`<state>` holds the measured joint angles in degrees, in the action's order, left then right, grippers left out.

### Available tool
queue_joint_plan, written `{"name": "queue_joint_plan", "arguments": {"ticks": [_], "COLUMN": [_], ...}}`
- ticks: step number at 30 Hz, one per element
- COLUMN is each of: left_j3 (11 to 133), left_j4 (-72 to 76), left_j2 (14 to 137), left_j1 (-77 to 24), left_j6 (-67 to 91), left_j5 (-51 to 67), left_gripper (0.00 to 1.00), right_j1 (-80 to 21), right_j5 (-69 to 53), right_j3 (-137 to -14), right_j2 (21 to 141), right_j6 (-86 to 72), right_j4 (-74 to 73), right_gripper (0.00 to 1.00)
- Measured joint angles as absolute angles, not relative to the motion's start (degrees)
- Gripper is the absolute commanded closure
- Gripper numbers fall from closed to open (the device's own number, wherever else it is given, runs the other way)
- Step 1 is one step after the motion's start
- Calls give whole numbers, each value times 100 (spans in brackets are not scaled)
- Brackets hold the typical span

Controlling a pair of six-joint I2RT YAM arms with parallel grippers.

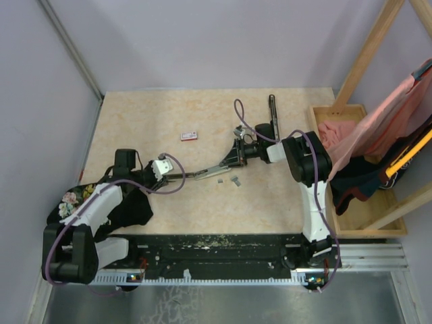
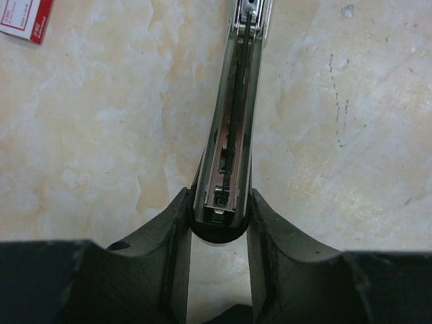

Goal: Unload the staples from the stapler
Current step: Unload the staple at the center of the board.

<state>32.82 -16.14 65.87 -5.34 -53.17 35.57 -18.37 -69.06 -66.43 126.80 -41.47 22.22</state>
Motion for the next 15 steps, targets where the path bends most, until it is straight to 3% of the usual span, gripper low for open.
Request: {"name": "queue_joint_plan", "arguments": {"ticks": [15], "left_j3": [3282], "left_j4": [-1625], "left_j2": [7371], "left_j1": [-497], "left_j6": [-5784], "left_j5": [3107], "left_gripper": [68], "right_j1": [-1817], "right_j5": [-6960], "right_j3": [-6643], "right_j2": [12680], "right_j6": [-4180], "right_j4": [2215], "right_gripper": [100]}}
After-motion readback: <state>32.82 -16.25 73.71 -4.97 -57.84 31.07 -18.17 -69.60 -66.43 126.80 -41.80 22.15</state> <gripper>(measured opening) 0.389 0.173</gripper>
